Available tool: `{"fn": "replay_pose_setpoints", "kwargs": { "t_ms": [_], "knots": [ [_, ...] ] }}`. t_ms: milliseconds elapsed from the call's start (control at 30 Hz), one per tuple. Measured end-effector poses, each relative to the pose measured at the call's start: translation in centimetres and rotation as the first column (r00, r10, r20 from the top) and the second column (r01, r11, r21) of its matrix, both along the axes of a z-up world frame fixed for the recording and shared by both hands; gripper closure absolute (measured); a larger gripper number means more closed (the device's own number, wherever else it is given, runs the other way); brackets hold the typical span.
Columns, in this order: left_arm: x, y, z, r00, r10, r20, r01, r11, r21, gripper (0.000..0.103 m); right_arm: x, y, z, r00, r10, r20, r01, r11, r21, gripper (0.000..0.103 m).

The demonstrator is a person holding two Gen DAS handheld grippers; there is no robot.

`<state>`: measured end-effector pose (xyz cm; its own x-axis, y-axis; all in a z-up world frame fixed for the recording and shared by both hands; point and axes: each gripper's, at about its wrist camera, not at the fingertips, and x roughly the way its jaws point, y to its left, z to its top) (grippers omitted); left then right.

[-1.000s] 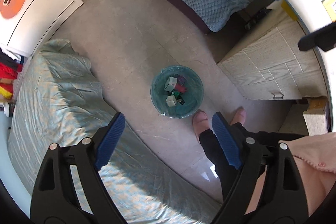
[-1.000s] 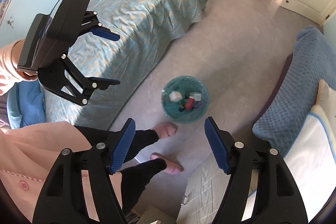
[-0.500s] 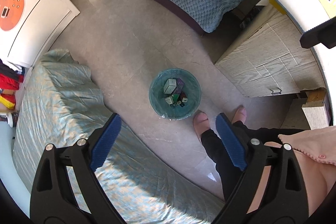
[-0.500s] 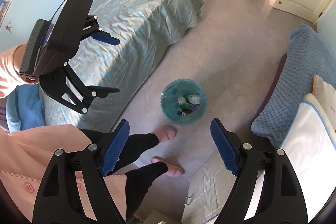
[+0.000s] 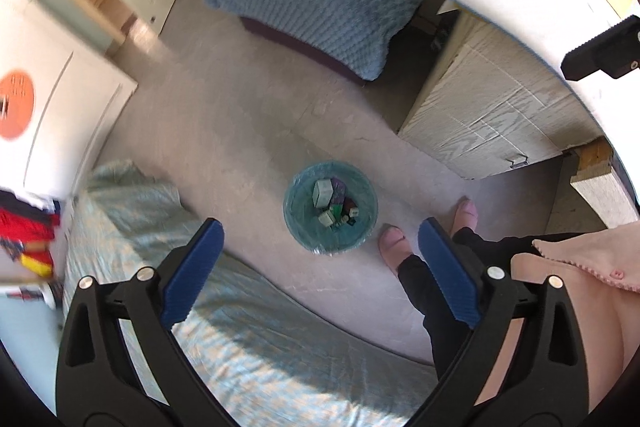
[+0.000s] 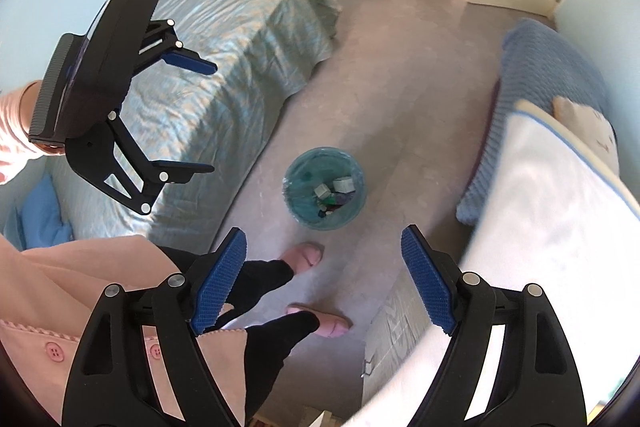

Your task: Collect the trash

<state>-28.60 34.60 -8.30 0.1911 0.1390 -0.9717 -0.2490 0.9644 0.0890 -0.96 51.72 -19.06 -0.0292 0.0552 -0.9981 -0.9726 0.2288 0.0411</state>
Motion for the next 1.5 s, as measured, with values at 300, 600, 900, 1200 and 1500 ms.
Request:
{"fn": "replay_pose_setpoints", "kwargs": {
  "t_ms": [300, 600, 900, 1200, 1500],
  "knots": [
    [5.0, -3.9, 1.9, 0.987, -0.155, 0.030, 0.154, 0.987, 0.041, 0.007, 1.6, -7.3, 3.4, 0.984, -0.162, 0.081, 0.159, 0.987, 0.037, 0.016],
    [10.2, -9.6, 3.0, 0.938, -0.345, 0.033, 0.342, 0.937, 0.079, 0.007, 2.7, -16.1, 6.1, 0.920, -0.362, 0.148, 0.353, 0.932, 0.085, 0.016],
    [15.8, -16.2, 3.6, 0.856, -0.517, 0.026, 0.511, 0.852, 0.113, 0.007, 2.6, -24.5, 7.8, 0.827, -0.530, 0.186, 0.520, 0.848, 0.102, 0.016],
    [20.3, -22.8, 3.2, 0.790, -0.613, 0.029, 0.607, 0.787, 0.107, 0.007, 1.8, -32.1, 9.1, 0.733, -0.648, 0.209, 0.636, 0.761, 0.129, 0.016],
    [25.0, -29.5, 2.4, 0.715, -0.699, 0.027, 0.693, 0.713, 0.104, 0.007, 2.4, -39.4, 10.4, 0.616, -0.757, 0.216, 0.742, 0.651, 0.164, 0.016]
  ]
}}
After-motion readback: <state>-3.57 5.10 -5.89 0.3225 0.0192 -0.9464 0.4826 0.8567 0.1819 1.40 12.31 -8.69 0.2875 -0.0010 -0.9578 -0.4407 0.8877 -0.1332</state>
